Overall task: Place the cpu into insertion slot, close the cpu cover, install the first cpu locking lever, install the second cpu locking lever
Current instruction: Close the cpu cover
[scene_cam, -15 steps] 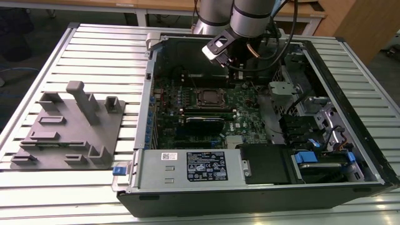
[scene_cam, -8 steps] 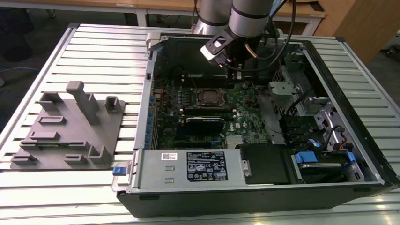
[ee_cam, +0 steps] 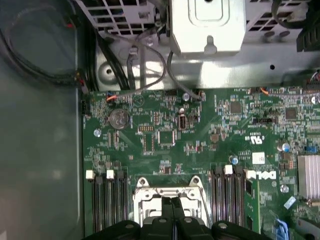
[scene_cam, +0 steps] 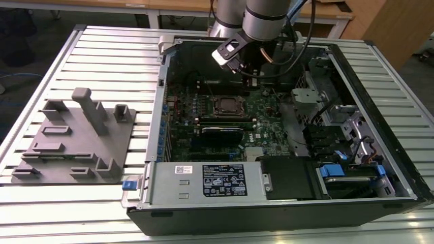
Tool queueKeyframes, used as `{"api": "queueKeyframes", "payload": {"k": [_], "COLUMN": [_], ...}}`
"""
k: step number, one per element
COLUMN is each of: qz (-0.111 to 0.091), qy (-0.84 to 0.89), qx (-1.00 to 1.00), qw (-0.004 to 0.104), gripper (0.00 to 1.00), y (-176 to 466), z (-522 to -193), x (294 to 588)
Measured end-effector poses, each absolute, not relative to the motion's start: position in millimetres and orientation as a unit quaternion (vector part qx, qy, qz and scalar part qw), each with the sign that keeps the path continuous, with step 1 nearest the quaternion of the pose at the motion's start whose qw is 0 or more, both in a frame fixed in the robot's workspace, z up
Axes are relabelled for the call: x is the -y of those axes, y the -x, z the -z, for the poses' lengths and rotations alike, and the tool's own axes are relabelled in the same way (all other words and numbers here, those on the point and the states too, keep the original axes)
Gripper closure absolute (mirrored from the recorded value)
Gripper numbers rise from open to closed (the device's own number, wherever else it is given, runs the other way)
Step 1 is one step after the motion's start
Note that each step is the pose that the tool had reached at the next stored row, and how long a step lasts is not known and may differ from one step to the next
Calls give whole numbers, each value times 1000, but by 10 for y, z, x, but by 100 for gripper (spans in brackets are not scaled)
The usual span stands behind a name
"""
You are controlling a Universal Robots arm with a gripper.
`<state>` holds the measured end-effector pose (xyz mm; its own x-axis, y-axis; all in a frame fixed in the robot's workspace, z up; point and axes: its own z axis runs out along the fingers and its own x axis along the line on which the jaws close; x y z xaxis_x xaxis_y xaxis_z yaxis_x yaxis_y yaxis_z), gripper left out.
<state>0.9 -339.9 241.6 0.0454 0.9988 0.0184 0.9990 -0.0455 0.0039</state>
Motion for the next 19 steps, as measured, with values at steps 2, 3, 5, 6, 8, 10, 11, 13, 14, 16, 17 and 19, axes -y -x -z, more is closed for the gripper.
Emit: {"api": "queueKeyframes", "payload": {"k": [2,3,5,6,8,10,11,13,14,16,17,19], "qz": [8,8,8,8,8,8,8,8,8,8,8,8], "qy": [723,723,723,723,723,723,723,723,723,723,723,723], "qx": [691,691,691,691,691,691,691,691,691,691,691,691], "qw": [5,5,5,5,5,5,5,5,5,5,5,5], "gripper": [90,90,90,90,90,90,90,90,90,90,90,90], "y": [11,16,16,16,18,37,48,67,78,111,129,169], "z": [-2414,-2414,-2413,-2413,-2413,-2410,-2409,-2407,-2406,-2403,-2402,-2400], "x": [3399,3399,3399,3399,3399,3399,3399,3399,3399,3399,3399,3399]}}
